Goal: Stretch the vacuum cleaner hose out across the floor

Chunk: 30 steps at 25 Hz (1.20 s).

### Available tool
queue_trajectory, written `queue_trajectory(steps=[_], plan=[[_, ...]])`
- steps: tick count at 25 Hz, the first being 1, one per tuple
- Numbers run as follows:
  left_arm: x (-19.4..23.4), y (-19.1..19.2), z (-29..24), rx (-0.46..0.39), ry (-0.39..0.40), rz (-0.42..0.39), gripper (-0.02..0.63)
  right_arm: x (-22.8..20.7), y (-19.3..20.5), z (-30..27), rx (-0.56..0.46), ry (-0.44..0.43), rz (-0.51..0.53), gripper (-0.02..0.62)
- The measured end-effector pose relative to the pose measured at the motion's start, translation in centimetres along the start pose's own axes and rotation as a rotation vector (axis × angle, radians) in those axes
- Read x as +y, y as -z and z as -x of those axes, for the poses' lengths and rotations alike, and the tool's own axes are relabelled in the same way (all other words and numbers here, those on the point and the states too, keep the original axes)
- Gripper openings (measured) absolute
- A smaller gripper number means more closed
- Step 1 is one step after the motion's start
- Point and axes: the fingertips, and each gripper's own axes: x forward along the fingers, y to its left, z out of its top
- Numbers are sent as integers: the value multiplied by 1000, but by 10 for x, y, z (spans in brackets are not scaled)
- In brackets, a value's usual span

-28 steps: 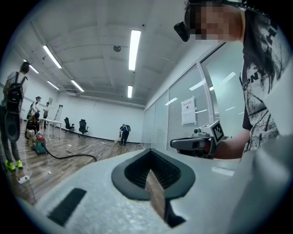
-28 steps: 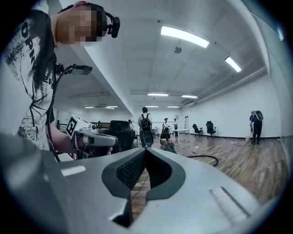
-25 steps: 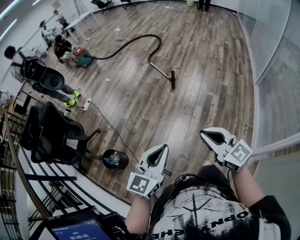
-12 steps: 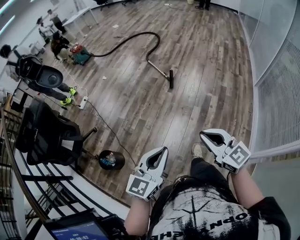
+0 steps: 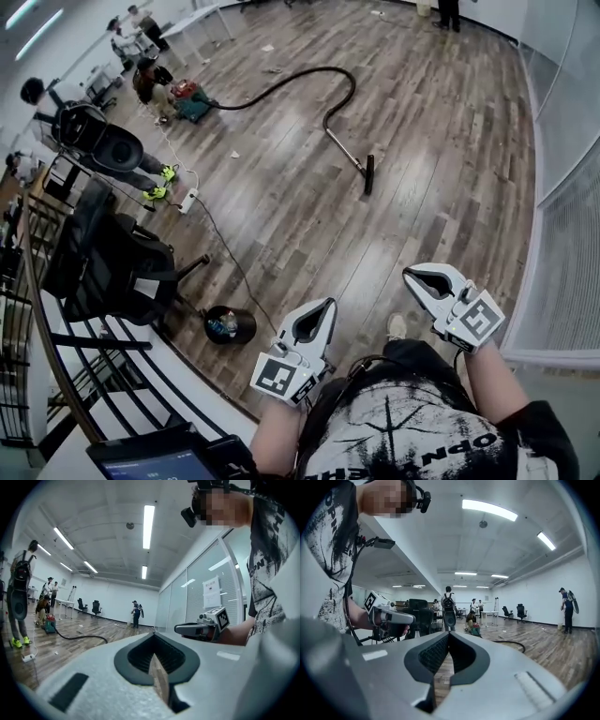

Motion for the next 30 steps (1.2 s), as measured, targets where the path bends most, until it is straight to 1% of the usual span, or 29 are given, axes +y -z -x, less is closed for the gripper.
queue_trajectory(steps=[2,6,8,11,13,17,20,23,26,28,30], plan=[[3,-7,-24,-5,-13,-3,0,-29,-2,4,-22,-5,37,6],[10,-17,-76,-6,-29,-17,0,-90,-8,17,-27,9,-27,6],[13,-19,-100,-5,-33,-20,0,-114,-4,23,-23,16,-43,6],[17,-25,-135,-10,-39,-21,0,-149,8,32,-48,10,-6,6],[16,-27,-155,-8,-35,-19,0,-168,13,37,-53,12,-9,6],[8,-26,-188,12,-14,-27,0,-197,19,45,-57,11,-20,6],[9,-26,-208,19,-15,-39,0,-216,25,42,-57,7,-31,6],[12,-25,-214,34,-23,-40,0,-220,25,36,-55,-6,-64,6],[15,-23,-217,43,-35,-26,0,-221,29,33,-52,-21,-75,6],[22,-20,-219,51,-42,-19,0,-224,34,25,-35,-26,-107,6],[32,-17,-223,62,-43,-16,0,-230,30,14,-43,-26,-154,6]])
